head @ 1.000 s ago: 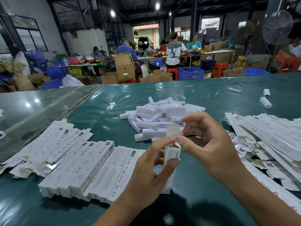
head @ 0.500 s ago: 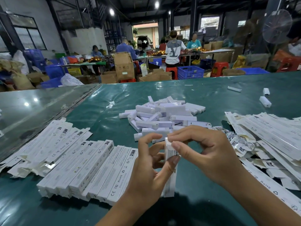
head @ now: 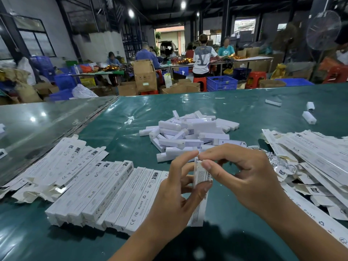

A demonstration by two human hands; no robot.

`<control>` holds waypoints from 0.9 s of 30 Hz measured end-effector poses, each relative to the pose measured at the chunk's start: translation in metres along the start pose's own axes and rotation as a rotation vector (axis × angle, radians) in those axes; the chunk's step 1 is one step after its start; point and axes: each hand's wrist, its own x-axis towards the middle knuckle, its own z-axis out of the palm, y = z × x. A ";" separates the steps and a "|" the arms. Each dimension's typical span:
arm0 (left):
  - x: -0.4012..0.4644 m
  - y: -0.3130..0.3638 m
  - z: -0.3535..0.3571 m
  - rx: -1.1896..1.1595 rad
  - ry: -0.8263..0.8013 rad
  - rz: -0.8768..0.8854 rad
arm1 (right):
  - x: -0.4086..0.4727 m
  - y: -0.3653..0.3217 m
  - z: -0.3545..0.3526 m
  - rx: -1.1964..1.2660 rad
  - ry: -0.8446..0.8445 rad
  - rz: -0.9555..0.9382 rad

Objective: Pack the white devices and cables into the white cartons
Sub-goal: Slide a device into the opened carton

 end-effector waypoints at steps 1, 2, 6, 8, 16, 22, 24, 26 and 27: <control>0.000 0.000 0.000 0.008 0.003 0.008 | 0.000 0.001 -0.001 -0.009 -0.006 -0.017; 0.000 0.000 -0.001 0.013 0.005 0.015 | 0.000 0.002 -0.002 -0.026 -0.014 -0.036; -0.001 -0.001 -0.001 0.000 0.009 0.039 | -0.002 0.005 -0.003 -0.108 -0.058 -0.084; -0.001 -0.001 -0.001 0.025 0.014 0.039 | -0.003 0.005 -0.003 -0.106 -0.047 -0.055; -0.001 -0.003 0.001 -0.118 0.030 -0.042 | -0.005 0.008 -0.005 -0.131 -0.103 -0.156; 0.001 -0.002 -0.001 -0.176 0.004 -0.118 | -0.007 0.011 -0.003 -0.161 -0.099 -0.194; 0.000 -0.006 -0.002 -0.126 -0.072 -0.155 | -0.006 0.014 0.000 -0.173 -0.074 -0.152; 0.000 -0.008 -0.003 -0.008 -0.159 -0.225 | -0.004 0.018 -0.001 -0.117 -0.038 0.007; 0.000 -0.008 -0.004 0.042 -0.182 -0.257 | -0.003 0.020 -0.003 -0.072 -0.006 0.110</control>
